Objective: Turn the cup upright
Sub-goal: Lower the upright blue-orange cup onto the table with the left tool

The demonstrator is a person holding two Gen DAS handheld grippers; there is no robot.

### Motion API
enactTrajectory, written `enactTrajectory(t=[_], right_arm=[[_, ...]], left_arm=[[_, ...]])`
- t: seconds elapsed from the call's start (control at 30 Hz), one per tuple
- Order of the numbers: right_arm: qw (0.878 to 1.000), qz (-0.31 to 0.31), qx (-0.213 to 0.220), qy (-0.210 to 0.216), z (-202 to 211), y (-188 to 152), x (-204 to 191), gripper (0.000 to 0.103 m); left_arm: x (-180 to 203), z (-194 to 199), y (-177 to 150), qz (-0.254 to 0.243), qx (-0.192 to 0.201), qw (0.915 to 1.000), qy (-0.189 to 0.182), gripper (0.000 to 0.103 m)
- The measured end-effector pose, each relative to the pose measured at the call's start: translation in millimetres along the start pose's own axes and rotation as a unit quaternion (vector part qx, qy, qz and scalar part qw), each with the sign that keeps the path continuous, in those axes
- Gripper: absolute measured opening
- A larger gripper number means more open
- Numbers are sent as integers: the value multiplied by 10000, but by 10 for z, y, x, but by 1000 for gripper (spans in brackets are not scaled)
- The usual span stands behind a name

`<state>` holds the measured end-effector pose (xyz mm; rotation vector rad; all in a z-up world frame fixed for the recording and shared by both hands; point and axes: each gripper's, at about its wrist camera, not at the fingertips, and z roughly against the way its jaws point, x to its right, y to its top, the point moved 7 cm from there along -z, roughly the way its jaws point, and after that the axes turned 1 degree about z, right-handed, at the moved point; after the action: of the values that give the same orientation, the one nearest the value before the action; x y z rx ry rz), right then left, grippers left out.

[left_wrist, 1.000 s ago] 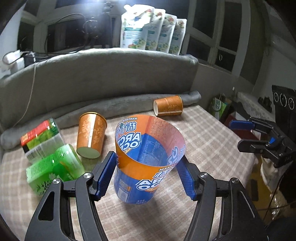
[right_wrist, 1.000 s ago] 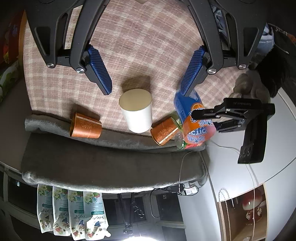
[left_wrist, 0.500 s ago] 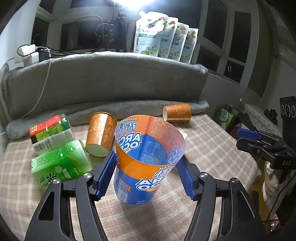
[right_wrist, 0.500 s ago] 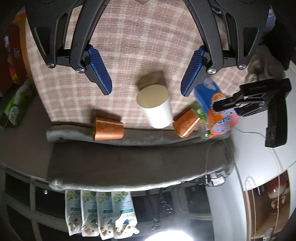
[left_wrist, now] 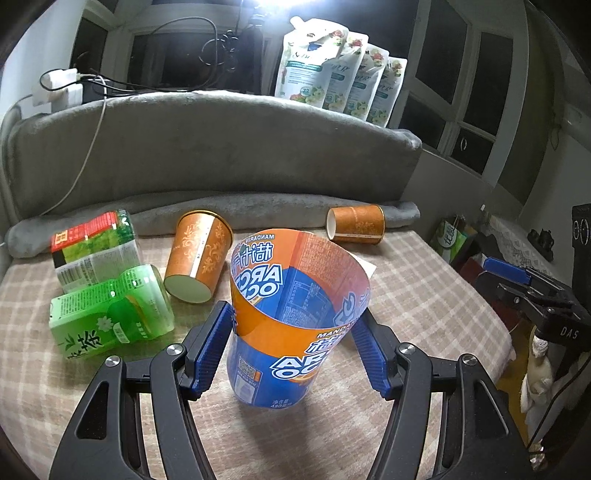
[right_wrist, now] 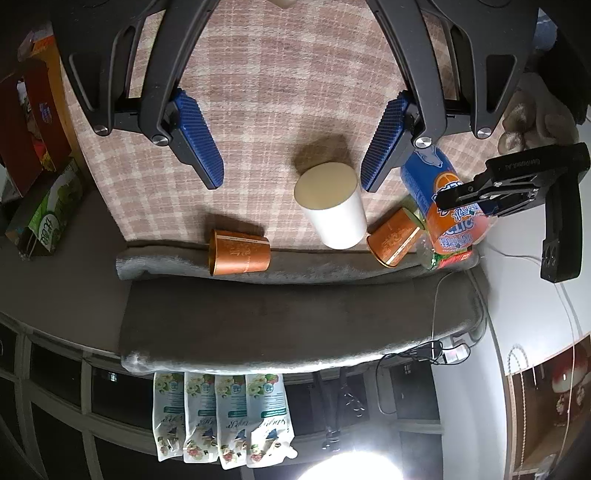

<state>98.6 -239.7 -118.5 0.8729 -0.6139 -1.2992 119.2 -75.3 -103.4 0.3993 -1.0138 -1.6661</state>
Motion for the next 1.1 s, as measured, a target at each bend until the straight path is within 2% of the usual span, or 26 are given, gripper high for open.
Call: enactTrajectory(t=[0.27,1.1], right_arm=[[10000,-62,8,-38,-1,-12,12,79],[9999,-161,30,21,21,-10,-25,79]], left_arm=[[16,-20,17,-33,56,10000,37,65],[-23,-49,-152,-139,-225,9996,77,67]])
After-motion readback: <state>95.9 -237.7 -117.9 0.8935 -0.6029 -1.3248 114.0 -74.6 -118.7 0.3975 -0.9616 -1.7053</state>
